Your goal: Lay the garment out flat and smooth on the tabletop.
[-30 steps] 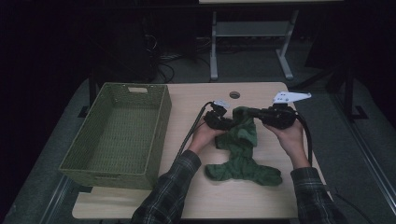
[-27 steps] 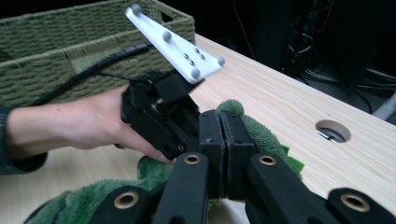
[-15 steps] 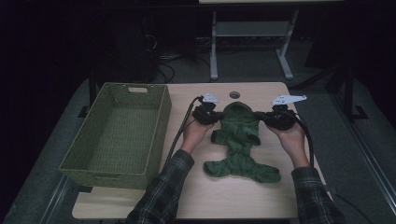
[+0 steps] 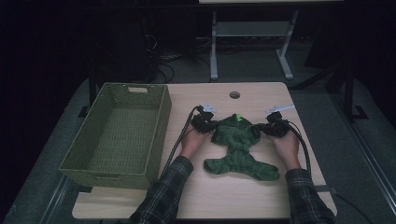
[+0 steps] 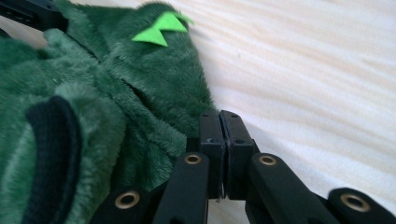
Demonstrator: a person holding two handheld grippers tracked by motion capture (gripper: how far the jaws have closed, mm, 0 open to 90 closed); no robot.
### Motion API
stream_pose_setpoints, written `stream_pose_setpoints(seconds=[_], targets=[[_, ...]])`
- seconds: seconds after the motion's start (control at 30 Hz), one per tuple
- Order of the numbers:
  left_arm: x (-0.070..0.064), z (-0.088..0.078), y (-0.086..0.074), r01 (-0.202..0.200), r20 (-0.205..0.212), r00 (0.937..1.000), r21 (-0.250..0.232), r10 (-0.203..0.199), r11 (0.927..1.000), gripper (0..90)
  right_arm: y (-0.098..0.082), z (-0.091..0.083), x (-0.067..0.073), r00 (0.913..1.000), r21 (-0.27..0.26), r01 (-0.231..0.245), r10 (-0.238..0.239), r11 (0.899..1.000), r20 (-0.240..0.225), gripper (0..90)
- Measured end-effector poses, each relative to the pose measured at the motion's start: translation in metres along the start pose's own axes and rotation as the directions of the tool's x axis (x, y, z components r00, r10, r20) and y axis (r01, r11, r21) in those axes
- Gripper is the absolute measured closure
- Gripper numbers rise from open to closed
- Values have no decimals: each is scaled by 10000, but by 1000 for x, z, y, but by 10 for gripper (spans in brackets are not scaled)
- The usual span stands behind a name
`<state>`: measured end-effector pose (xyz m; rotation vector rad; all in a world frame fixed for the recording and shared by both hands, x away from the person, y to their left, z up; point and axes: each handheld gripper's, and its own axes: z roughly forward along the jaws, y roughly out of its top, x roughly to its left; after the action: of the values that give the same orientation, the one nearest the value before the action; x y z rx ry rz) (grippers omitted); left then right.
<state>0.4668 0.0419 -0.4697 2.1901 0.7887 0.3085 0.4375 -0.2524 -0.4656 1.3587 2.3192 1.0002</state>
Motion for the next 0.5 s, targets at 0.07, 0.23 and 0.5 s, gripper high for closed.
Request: stream_pose_setpoints(seconds=[0.07, 0.23, 0.5], targets=[[-1, 4, -2, 112, -22, 9999, 47, -111, 9999, 877, -4, 4, -1, 10000, 92, -62, 62, 9999, 1, 884], [0, 3, 1, 92, 46, 9999, -16, -92, 10000, 821, -6, 3, -2, 9993, -59, -309, 308, 9995, -198, 820], [-2, -32, 13, 193, 321, 9993, -590, -175, 9981, 617, 2, -29, -4, 9986, -692, -378, 351, 9969, -397, 595]])
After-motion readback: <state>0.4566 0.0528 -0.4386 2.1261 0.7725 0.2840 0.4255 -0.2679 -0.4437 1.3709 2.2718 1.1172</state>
